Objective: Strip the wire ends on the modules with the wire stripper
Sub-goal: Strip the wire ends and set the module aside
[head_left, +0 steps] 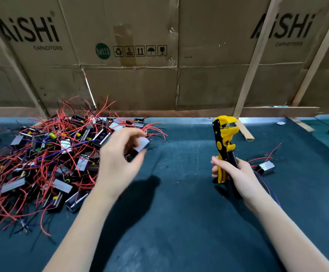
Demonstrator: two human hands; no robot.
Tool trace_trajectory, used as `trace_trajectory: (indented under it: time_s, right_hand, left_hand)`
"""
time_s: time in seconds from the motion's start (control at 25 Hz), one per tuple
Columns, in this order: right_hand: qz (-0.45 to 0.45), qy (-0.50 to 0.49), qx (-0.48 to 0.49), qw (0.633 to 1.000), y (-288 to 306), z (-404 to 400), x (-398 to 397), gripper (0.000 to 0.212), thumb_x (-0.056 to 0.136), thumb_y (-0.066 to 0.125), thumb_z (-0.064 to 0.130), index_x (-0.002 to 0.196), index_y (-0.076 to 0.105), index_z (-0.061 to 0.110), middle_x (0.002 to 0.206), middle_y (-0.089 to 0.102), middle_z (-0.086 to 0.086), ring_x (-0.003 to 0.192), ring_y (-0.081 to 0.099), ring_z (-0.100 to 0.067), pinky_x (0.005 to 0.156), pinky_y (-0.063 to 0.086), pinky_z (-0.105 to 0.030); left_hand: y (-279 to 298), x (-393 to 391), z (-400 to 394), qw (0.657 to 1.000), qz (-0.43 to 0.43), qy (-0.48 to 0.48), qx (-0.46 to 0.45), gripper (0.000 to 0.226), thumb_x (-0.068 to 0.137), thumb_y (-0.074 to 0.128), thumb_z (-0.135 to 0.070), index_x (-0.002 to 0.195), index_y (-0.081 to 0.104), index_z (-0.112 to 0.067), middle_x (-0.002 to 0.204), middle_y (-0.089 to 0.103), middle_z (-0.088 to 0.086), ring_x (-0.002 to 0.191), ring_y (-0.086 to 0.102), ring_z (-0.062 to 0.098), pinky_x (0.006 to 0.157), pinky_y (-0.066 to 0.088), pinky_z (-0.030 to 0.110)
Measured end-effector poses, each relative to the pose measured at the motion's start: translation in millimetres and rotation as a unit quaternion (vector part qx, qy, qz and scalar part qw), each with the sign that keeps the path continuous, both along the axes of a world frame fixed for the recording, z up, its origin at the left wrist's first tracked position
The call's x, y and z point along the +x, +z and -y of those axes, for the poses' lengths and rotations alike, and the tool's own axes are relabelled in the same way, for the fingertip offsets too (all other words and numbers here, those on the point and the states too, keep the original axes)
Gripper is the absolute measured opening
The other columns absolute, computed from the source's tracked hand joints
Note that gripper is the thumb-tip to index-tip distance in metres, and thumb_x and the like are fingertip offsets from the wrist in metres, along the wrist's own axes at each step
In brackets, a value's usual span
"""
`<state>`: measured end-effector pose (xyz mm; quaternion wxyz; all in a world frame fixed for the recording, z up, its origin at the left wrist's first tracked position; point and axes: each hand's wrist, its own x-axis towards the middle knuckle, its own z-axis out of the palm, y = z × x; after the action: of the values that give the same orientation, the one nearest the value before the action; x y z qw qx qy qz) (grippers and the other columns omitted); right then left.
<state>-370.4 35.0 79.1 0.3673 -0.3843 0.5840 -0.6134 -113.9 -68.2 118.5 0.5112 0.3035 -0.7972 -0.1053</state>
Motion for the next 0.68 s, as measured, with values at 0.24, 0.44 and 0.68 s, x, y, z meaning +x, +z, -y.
trace_trajectory:
  time_s: [0.24,0.44,0.68]
  right_hand:
    - [0.001,-0.041,0.006,0.999,-5.0,0.4,-6.9,0.025,0.075,0.075,0.039,0.082,0.066,0.017,0.072,0.063,0.000,0.074,0.063,-0.019,0.082,0.049,-0.039]
    - [-0.060,-0.013,0.020,0.998,-6.9,2.4,-7.7,0.040,0.079,0.073,0.041,0.085,0.061,0.003,0.073,0.065,0.001,0.074,0.062,-0.015,0.084,0.049,-0.039]
    - [-0.291,-0.078,0.013,0.954,-8.5,-2.4,-3.7,0.024,0.074,0.076,0.047,0.083,0.061,0.032,0.072,0.062,0.016,0.066,0.054,-0.002,0.061,0.039,-0.011]
  left_hand:
    - [-31.2,-39.2,-26.2,0.921,0.340,-0.178,0.065,0.031,0.087,0.070,-0.026,0.115,0.059,-0.015,0.098,0.064,-0.004,0.091,0.055,0.013,0.084,0.046,0.030]
    - [-12.1,-30.2,-32.5,0.917,0.129,-0.275,0.259,0.003,0.088,0.069,-0.018,0.090,0.068,-0.019,0.082,0.070,-0.004,0.075,0.067,0.008,0.066,0.057,0.027]
    - [-20.3,-31.5,-23.0,0.950,0.255,0.010,0.180,0.047,0.090,0.063,-0.047,0.052,0.055,-0.020,0.048,0.052,-0.003,0.053,0.048,0.015,0.061,0.045,0.032]
